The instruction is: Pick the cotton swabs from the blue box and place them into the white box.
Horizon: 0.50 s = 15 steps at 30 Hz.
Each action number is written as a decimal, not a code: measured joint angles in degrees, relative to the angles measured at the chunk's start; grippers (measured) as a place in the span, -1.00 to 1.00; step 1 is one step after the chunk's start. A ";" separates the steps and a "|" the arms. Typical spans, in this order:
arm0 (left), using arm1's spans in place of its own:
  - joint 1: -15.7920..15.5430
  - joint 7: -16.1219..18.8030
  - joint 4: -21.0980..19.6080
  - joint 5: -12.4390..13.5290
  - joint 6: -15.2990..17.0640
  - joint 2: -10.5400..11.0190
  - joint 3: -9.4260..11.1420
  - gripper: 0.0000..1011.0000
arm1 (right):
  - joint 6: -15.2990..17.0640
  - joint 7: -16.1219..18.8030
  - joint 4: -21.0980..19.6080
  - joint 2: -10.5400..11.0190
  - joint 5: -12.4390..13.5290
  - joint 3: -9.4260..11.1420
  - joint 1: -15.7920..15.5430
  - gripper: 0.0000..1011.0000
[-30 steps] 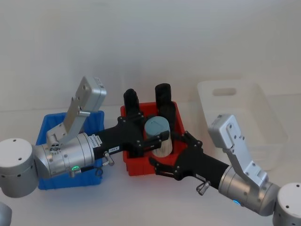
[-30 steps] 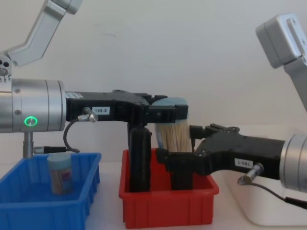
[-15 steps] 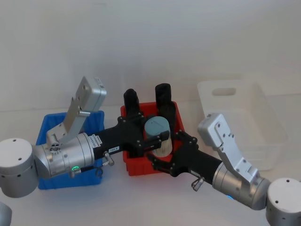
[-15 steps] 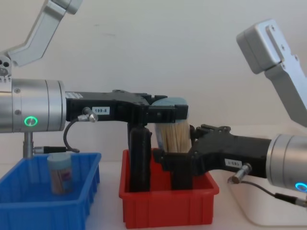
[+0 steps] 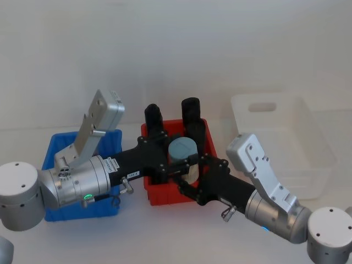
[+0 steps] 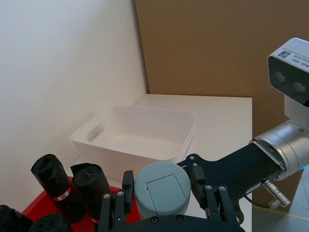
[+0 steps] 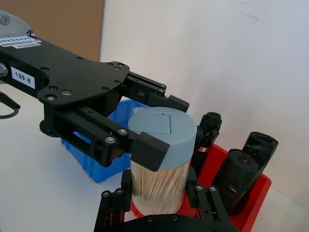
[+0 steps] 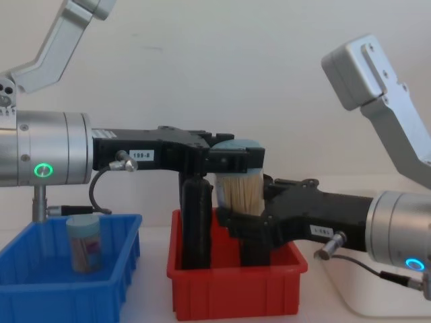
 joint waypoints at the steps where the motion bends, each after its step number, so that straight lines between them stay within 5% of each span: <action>1: 0.00 0.00 0.00 0.00 0.00 0.00 0.00 0.51 | -0.02 -0.07 0.10 0.00 -0.06 -0.01 0.04 0.26; 11: 0.00 -0.02 0.00 0.00 -0.01 0.01 0.01 0.98 | -0.12 -0.69 0.26 0.18 -0.14 -0.12 0.00 0.26; 15: 0.00 -0.03 0.00 0.00 -0.01 0.01 0.00 0.99 | -0.11 -1.17 0.17 0.43 0.02 -0.08 -0.27 0.26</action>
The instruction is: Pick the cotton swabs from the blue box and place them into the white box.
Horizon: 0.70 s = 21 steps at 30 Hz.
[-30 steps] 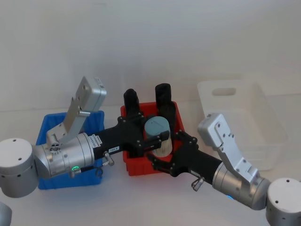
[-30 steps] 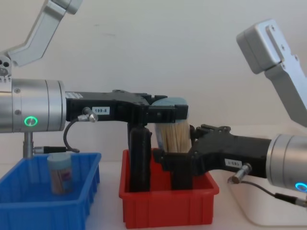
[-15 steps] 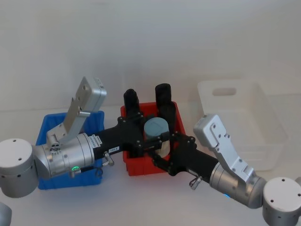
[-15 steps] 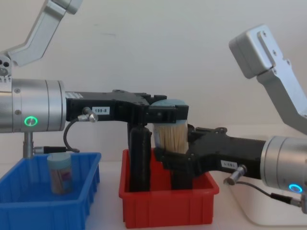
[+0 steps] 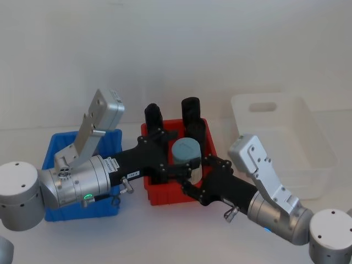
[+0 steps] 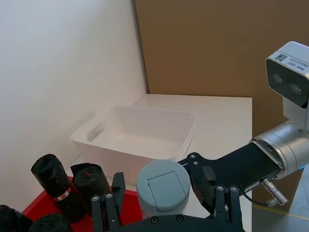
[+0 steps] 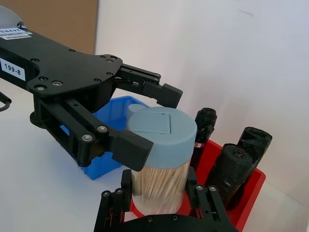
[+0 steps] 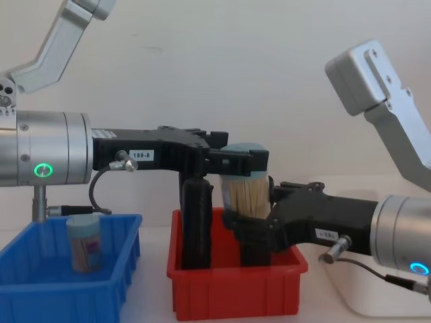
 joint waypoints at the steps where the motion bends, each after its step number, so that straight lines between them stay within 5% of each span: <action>1: 0.00 -0.01 0.00 0.00 0.00 0.00 0.00 0.99 | 0.02 -0.19 -0.12 0.14 0.12 0.06 -0.13 0.26; 21: 0.00 -0.03 0.00 0.00 0.00 0.00 0.00 0.99 | 0.21 -8.16 -3.80 4.69 4.87 3.27 -4.46 0.26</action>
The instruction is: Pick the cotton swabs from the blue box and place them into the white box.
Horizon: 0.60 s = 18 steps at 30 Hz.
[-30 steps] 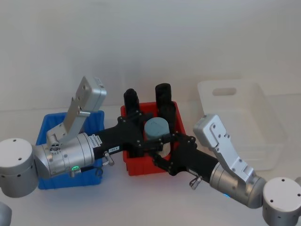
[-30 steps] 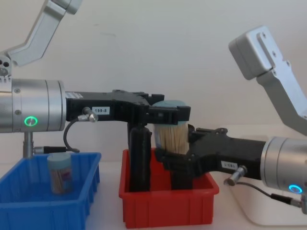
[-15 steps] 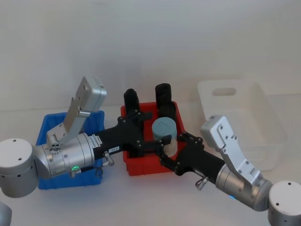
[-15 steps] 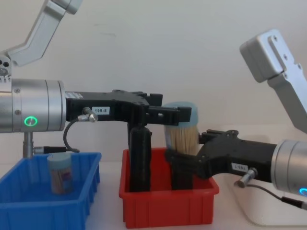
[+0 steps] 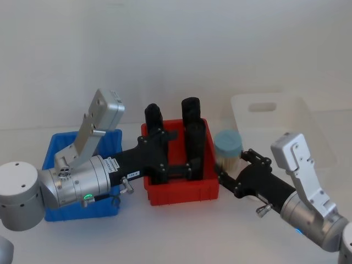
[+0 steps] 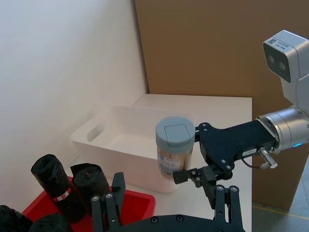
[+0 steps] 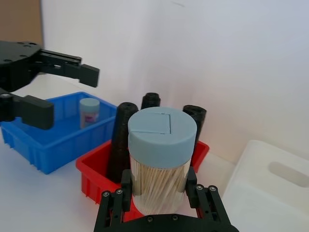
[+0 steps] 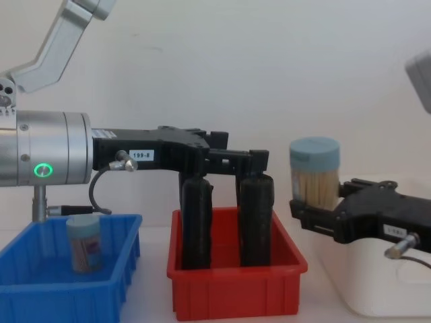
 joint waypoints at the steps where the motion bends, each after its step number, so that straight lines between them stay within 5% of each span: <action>1: 0.00 0.00 0.00 0.00 0.00 0.00 0.00 0.99 | -0.03 -0.44 -0.13 0.19 0.21 0.25 -0.15 0.26; 18: 0.00 0.01 0.00 0.00 0.00 0.00 0.00 0.99 | -1.25 -9.82 2.31 2.90 4.26 4.41 -0.26 0.26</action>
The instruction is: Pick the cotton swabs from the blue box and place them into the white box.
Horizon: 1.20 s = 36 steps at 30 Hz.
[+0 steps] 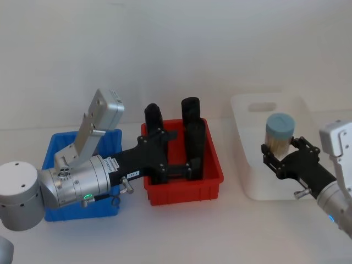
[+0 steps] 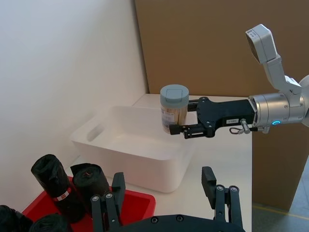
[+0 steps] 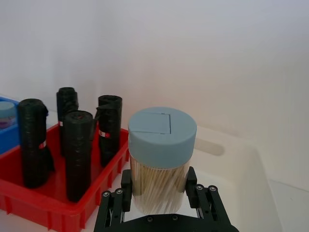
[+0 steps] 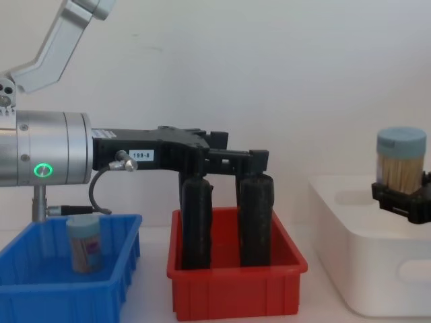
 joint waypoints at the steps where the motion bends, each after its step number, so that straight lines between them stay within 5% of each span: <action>1: 0.00 0.00 0.00 0.00 0.00 0.00 0.00 0.99 | -0.05 -0.18 0.37 0.00 0.12 0.14 0.22 0.26; 12: 0.00 0.00 0.00 0.01 0.00 0.00 0.00 0.99 | -0.67 -1.61 6.65 -0.57 1.80 1.42 4.09 0.26; 29: 0.00 0.00 0.00 0.00 0.00 0.00 0.00 0.99 | -0.04 3.35 17.70 -3.20 2.86 0.77 11.16 0.26; 36: 0.00 0.00 0.00 0.00 0.00 0.00 0.00 0.99 | 0.04 4.73 21.36 -4.11 2.87 0.41 13.38 0.56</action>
